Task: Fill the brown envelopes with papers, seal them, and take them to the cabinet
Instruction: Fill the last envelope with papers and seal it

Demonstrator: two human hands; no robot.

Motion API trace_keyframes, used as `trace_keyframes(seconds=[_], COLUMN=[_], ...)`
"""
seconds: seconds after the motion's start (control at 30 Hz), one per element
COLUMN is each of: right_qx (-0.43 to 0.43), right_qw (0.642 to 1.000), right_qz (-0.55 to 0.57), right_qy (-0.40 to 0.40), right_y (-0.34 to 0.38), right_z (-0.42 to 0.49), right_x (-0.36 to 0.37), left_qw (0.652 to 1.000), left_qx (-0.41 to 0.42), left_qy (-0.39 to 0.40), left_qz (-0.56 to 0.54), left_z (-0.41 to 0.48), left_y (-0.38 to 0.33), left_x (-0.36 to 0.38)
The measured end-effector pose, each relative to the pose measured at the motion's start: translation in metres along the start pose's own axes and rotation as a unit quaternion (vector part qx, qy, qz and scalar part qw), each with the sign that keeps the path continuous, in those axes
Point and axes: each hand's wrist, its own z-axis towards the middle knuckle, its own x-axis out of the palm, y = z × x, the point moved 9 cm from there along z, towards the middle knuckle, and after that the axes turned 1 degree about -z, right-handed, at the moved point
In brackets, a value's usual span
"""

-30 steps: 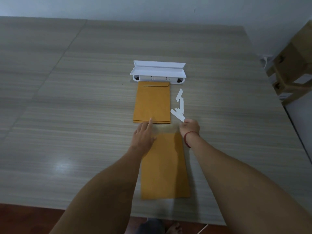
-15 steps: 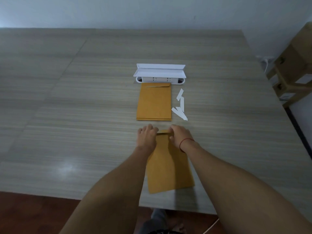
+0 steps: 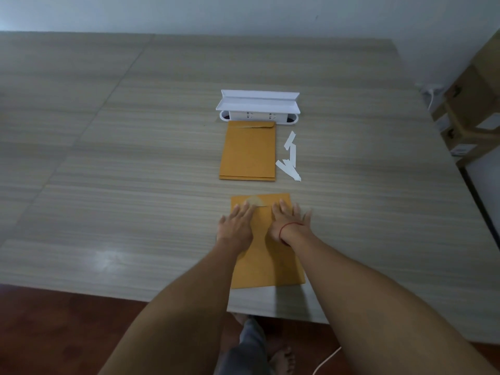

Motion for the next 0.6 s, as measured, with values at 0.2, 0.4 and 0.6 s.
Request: trace_keyframes(seconds=[0.2, 0.4, 0.6], right_qx=[0.010, 0.045, 0.016], right_qw=[1.000, 0.999, 0.997], right_qz=[-0.016, -0.017, 0.010], right_qy=[-0.007, 0.001, -0.073], right_y=[0.006, -0.019, -0.005], right_z=[-0.002, -0.009, -0.009], right_x=[-0.006, -0.001, -0.013], left_qw=[0.999, 0.992, 1.000], left_qx=[-0.035, -0.116, -0.009], left_qy=[0.028, 0.046, 0.006], left_qz=[0.027, 0.019, -0.004], left_z=[0.005, 0.005, 0.007], left_y=[-0.011, 0.025, -0.018], left_x=[0.000, -0.003, -0.012])
